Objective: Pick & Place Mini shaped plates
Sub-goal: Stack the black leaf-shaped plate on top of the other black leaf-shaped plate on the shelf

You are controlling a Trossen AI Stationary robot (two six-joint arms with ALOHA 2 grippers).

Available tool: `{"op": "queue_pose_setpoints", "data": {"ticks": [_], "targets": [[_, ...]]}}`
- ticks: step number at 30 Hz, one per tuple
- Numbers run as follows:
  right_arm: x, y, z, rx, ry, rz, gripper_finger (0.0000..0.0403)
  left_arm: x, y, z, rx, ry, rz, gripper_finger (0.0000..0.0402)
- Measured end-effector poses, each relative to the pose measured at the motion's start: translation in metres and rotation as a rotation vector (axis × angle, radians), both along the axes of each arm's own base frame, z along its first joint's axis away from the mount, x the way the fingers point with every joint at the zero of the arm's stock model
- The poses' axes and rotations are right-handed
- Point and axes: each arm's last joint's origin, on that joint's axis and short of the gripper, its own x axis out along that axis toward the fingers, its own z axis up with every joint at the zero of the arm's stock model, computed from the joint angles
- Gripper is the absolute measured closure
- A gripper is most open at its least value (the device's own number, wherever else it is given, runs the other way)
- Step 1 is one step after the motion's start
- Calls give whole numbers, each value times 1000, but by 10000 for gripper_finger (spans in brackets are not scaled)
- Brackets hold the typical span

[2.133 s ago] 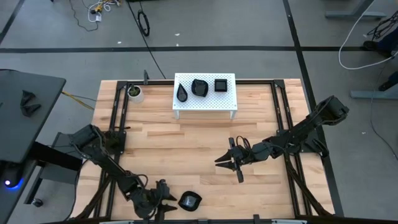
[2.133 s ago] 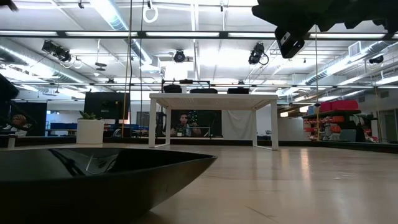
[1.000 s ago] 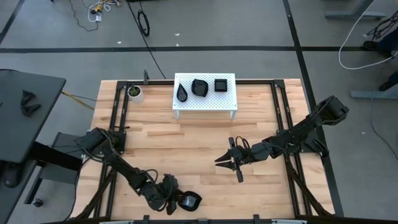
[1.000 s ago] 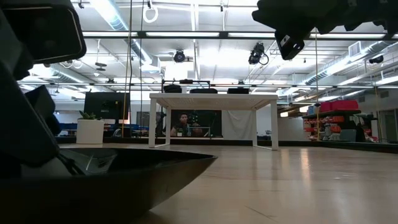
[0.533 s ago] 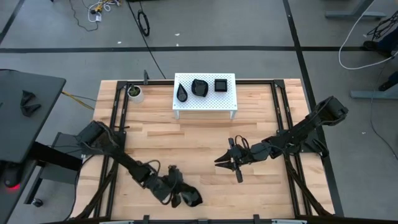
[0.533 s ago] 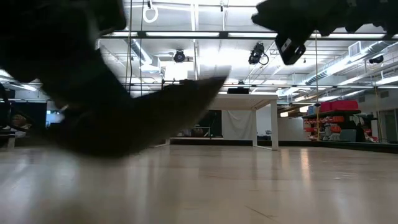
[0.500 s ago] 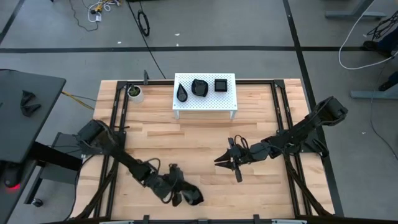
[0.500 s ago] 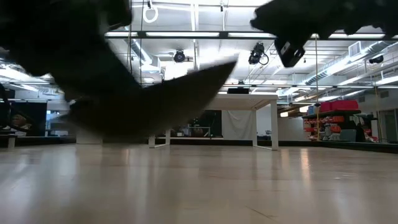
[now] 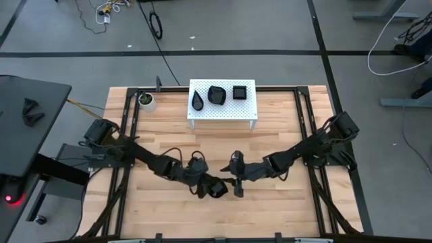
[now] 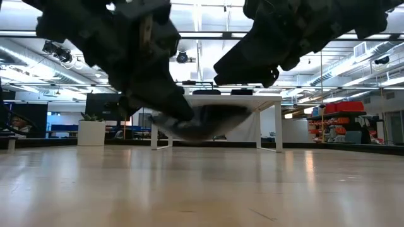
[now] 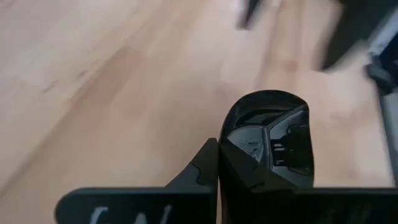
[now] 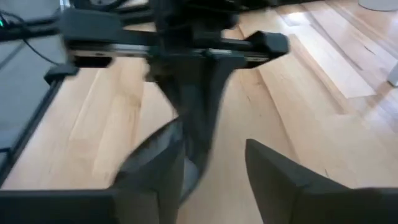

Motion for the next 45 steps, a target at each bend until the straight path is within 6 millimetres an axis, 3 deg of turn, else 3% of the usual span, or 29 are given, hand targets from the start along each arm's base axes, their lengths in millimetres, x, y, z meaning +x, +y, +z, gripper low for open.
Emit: {"op": "queue_pose_setpoints", "data": {"ticks": [8, 24, 29, 34, 38, 45], "targets": [[4, -5, -1, 15, 50, -37, 212, 2, 6, 0, 24, -13, 52, 394], [1, -7, -6, 17, 105, -52, 278, 5, 5, 6, 31, -90, 104, 386], [1, -7, -6, 16, 106, -52, 314, 6, 5, 7, 28, -98, 106, 390], [-1, -8, -10, -6, 147, -60, 385, 7, 6, 8, 32, -114, 115, 388], [-5, -9, -13, -3, 197, -75, 393, 10, 6, 14, 85, -182, 83, 361], [-14, -10, -22, 19, 269, -197, 400, -1, 13, 52, 178, -222, 20, 282]]}}
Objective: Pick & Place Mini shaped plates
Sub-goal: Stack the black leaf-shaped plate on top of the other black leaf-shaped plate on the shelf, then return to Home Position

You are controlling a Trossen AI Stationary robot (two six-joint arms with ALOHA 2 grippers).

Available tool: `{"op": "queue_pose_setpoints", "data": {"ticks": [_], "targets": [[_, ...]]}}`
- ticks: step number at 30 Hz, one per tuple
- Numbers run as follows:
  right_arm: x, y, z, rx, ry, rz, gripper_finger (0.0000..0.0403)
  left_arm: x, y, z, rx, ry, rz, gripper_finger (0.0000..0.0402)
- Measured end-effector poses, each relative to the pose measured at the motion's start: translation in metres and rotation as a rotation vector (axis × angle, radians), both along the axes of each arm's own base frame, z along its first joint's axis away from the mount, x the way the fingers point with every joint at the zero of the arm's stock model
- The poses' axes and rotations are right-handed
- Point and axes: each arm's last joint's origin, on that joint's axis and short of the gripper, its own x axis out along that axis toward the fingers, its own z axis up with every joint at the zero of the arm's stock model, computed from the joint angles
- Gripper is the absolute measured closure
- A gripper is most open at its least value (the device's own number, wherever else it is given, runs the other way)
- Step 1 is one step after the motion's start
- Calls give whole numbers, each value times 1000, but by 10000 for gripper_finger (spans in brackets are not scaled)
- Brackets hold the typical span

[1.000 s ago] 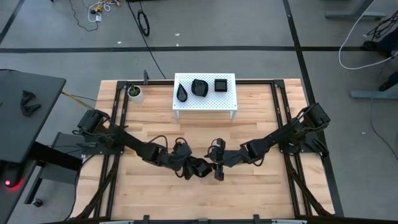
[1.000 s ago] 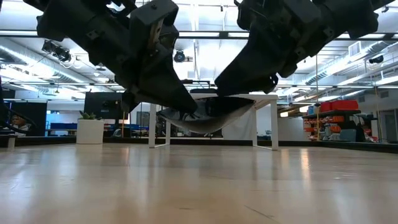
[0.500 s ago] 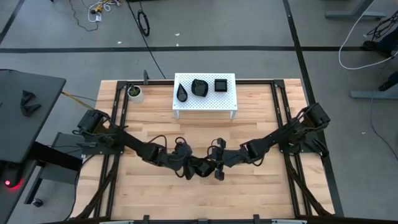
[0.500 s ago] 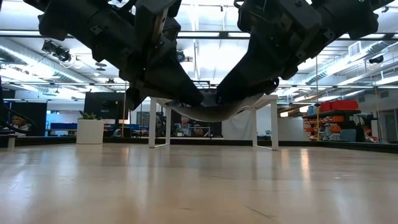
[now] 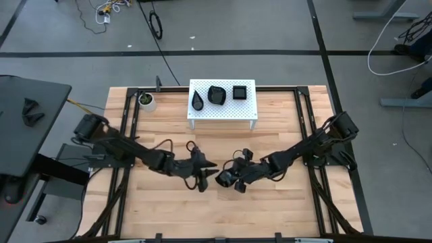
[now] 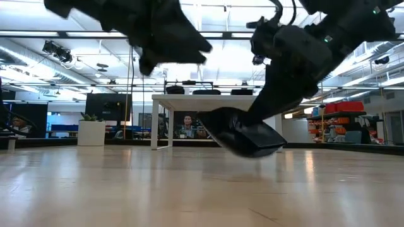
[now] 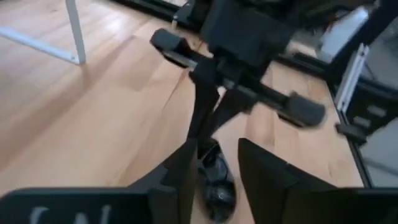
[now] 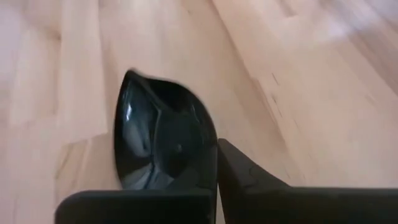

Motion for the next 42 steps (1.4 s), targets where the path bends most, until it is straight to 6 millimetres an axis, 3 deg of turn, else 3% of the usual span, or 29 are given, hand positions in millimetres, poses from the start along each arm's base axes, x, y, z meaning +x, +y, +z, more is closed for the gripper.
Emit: {"op": "queue_pose_setpoints", "data": {"ticks": [5, 8, 11, 15, 20, 25, 30, 35, 39, 42], "targets": [[-6, -7, 18, 52, -174, -13, 401, -22, 1, 9, 22, 135, 3, 257], [-7, -32, 49, 51, -350, -89, 401, -30, -7, 3, 56, 165, 64, 256], [-7, -73, 82, 13, -471, -206, 402, -34, -17, -7, 88, 163, 133, 262], [-2, -145, 112, -25, -513, -295, 402, -35, -29, -19, 94, 135, 210, 268], [5, -229, 125, 13, -455, -354, 402, -34, -36, -35, 89, 126, 270, 271], [11, -276, 125, 67, -423, -383, 386, -32, -36, -42, 80, 124, 284, 271], [7, -291, 122, 107, -417, -431, 331, -30, -37, -41, 58, 112, 278, 271], [6, -287, 128, 96, -434, -399, 251, -30, -38, -41, 50, 112, 265, 271], [10, -267, 134, 79, -414, -273, 205, -30, -39, -41, 48, 111, 263, 271], [14, -233, 135, 51, -360, -142, 189, -30, -39, -41, 46, 110, 264, 271]]}}
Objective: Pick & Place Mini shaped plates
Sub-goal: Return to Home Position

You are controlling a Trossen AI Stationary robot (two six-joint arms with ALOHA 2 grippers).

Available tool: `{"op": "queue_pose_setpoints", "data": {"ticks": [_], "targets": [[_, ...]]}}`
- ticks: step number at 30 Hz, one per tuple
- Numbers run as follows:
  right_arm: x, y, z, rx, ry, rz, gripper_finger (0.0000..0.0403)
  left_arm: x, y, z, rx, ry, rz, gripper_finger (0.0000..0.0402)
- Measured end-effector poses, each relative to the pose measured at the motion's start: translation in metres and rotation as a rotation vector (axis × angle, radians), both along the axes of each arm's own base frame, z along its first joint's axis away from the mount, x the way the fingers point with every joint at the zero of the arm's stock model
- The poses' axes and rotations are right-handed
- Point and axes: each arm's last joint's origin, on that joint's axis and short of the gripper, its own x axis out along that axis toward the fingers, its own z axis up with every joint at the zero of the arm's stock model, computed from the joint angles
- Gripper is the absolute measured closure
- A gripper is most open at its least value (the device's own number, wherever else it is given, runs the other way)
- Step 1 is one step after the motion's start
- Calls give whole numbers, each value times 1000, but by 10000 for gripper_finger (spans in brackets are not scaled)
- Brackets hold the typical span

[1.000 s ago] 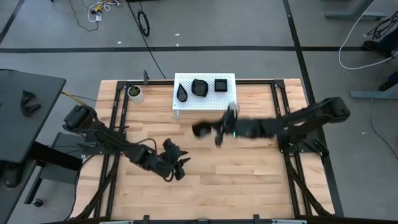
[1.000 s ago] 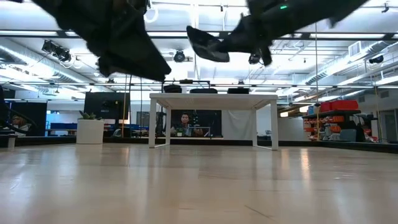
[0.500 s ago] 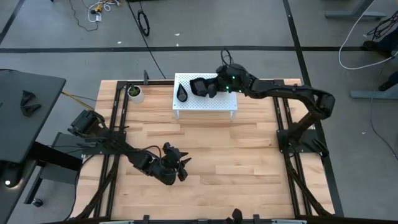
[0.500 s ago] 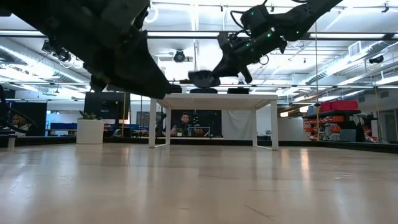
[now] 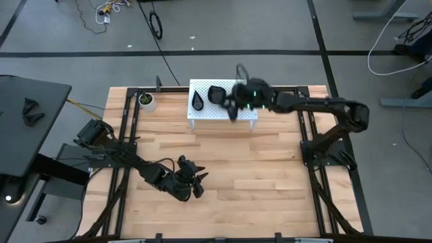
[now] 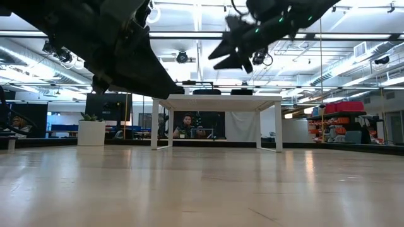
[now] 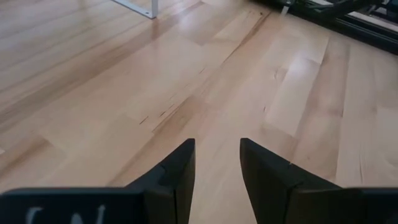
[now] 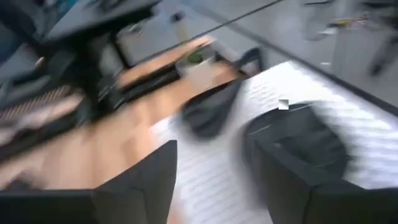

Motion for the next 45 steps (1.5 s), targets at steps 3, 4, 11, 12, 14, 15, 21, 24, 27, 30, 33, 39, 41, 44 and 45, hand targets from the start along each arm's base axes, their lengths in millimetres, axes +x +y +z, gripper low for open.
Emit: {"op": "queue_pose_setpoints", "data": {"ticks": [3, 4, 11, 12, 14, 15, 21, 24, 27, 30, 33, 39, 41, 44, 45], "targets": [[-5, 48, -4, 4, 59, 143, 187, 0, 0, 0, 0, 0, 0, 271], [-11, 65, -5, 6, 79, 195, 189, 0, 0, 0, 0, 0, 0, 271], [-98, 143, -34, -11, 230, 408, 217, 0, 0, 0, 6, -2, 4, 271], [-113, 145, -36, 3, 186, 372, 223, 0, 0, 0, 9, -2, 5, 271], [-140, 146, -42, 38, 88, 346, 236, 0, 0, 0, 11, -7, 11, 271], [-152, 146, -47, 56, 45, 345, 241, 0, 0, 1, 12, -8, 11, 271], [-190, 142, -82, 147, -186, 337, 262, 1, 2, 1, 26, -16, 32, 271], [-197, 140, -103, 142, -214, 328, 266, 1, 3, 1, 41, -24, 50, 271], [-201, 140, -124, 143, -198, 334, 268, 1, 5, 1, 44, -26, 61, 271], [-203, 139, -139, 111, -95, 329, 268, 2, 6, 1, 41, -25, 65, 271], [-203, 139, -141, 52, -65, 352, 268, 3, 7, 1, 41, -23, 65, 271], [-200, 137, -125, -174, -217, 358, 268, 4, 9, 1, 40, -22, 69, 271], [-201, 138, -112, -234, -347, 377, 268, 4, 9, 1, 39, -22, 67, 271], [-206, 136, -97, -296, -500, 362, 268, 4, 9, 1, 39, -21, 67, 271], [-208, 135, -94, -301, -529, 350, 268, 4, 8, 1, 39, -21, 66, 271]]}}
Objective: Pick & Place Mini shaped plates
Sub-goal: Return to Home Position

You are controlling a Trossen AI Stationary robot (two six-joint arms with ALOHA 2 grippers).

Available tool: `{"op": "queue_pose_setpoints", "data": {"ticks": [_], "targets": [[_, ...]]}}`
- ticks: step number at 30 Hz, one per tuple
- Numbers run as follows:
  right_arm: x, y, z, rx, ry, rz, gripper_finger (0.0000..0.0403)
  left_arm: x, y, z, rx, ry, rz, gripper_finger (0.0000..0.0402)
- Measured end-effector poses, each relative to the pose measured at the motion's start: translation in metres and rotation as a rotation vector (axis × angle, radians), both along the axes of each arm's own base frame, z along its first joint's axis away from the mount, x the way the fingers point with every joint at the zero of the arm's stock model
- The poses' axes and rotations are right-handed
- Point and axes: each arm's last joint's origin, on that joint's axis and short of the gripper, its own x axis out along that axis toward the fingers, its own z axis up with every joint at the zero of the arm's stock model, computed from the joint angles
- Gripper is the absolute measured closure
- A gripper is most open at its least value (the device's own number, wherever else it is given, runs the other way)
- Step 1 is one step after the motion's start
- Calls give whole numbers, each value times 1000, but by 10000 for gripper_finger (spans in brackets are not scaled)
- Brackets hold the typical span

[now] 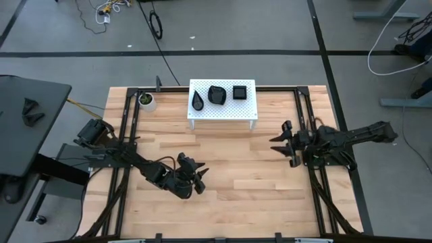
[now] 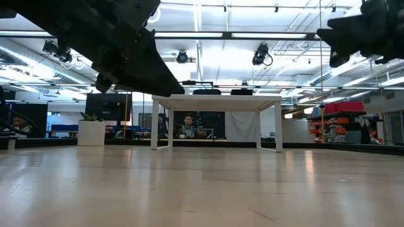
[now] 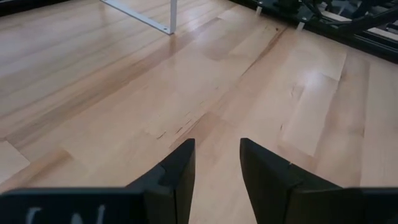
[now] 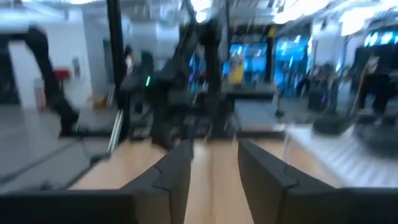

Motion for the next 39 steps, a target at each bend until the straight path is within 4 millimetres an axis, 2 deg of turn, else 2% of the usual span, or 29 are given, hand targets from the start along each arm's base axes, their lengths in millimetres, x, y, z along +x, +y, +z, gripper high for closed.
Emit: {"op": "queue_pose_setpoints", "data": {"ticks": [7, 14, 20, 24, 28, 31, 36, 39], "targets": [[-14, -6, -2, 56, -2, -25, 268, 0, -1, 0, -14, 8, -21, 271], [-14, -5, -15, 70, 140, 50, 268, 0, -1, 0, -8, 11, -21, 271], [-11, -4, -19, 66, 183, 40, 268, 0, -1, 0, 0, 15, -26, 271], [-10, -4, -19, 67, 185, 40, 268, 0, -2, -1, 47, 68, -106, 272], [-10, -4, -19, 67, 185, 39, 268, 0, 9, 4, 97, 117, -182, 295], [-10, -4, -19, 67, 185, 39, 268, -15, 26, 12, 108, 62, -160, 329], [-10, -4, -19, 67, 184, 37, 268, -74, 59, 15, 88, -73, -189, 387], [-10, -4, -19, 67, 185, 37, 268, -111, 82, 13, 68, -209, -243, 395]]}}
